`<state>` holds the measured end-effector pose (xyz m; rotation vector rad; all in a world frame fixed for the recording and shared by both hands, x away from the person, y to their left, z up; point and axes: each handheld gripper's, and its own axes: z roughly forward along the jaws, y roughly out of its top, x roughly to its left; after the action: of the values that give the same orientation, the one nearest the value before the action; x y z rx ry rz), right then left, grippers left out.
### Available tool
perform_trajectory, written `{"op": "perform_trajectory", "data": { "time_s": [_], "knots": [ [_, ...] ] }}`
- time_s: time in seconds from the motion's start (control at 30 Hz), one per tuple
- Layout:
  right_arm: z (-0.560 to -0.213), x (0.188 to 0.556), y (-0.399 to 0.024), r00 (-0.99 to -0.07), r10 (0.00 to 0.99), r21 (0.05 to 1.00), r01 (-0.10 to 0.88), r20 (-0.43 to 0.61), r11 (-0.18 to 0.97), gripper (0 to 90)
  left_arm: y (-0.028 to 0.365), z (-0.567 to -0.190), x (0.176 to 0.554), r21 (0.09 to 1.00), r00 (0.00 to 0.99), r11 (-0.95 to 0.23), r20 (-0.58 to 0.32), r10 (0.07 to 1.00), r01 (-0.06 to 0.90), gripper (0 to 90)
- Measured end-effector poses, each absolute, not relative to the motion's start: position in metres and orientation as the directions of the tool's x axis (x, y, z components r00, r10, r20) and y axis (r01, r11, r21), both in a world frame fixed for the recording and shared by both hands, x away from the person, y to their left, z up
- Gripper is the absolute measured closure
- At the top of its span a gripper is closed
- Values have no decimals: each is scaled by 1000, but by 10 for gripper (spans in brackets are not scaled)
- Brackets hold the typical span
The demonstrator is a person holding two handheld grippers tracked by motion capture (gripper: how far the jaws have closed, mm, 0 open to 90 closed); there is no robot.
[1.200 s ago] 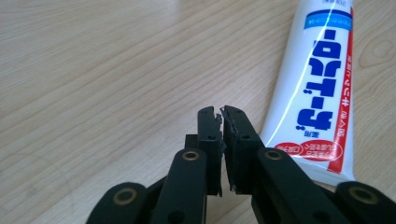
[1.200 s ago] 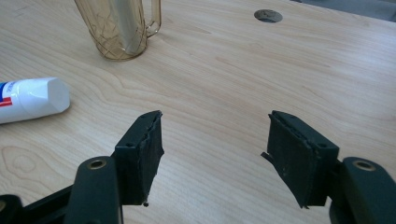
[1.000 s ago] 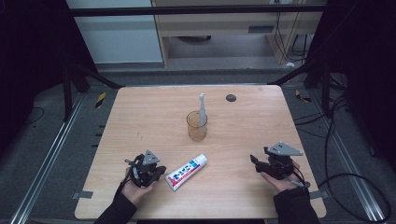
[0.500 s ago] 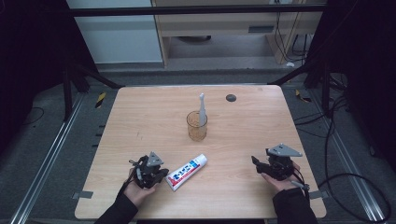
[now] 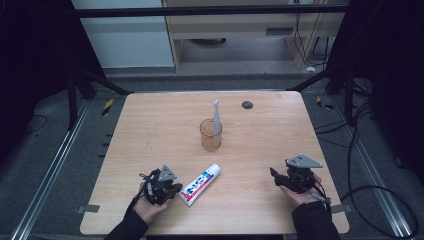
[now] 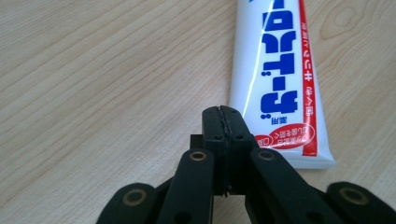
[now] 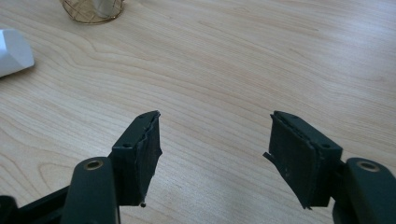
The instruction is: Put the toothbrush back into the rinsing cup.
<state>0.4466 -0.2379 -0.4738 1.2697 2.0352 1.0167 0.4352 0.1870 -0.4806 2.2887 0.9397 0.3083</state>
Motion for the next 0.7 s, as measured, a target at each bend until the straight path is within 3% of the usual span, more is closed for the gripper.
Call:
{"op": "perform_trajectory", "data": {
  "time_s": [0.7],
  "knots": [
    [-476, 448, -241, -405, 913, 811, 518, -48, 272, 339, 161, -486, 422, 619, 777, -601, -23, 629, 505, 894]
  ]
}}
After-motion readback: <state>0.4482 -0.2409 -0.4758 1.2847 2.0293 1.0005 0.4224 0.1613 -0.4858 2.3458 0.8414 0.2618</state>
